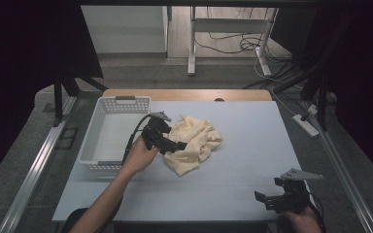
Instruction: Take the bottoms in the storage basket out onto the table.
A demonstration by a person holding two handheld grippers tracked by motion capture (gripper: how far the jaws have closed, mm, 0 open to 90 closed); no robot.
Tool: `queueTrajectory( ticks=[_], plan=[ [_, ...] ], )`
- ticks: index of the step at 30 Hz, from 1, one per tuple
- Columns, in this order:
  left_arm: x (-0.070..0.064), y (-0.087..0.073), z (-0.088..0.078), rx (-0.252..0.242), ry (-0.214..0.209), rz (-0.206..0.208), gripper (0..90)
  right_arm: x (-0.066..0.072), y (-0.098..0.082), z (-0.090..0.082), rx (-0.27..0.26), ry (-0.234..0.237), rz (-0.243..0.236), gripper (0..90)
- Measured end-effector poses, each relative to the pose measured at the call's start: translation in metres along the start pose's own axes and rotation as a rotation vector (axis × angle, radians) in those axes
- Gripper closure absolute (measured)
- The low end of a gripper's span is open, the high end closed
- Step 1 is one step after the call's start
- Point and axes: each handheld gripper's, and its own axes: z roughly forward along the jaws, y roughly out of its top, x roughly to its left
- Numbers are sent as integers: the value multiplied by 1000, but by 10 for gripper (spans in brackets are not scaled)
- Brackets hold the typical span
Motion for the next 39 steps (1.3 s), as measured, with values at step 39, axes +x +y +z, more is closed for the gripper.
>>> queueTrajectory(
  ticks=[39],
  plan=[
    [-7,-48,-34,-42,30,-39,1,0,0,0,-5,5,3,19]
  ],
)
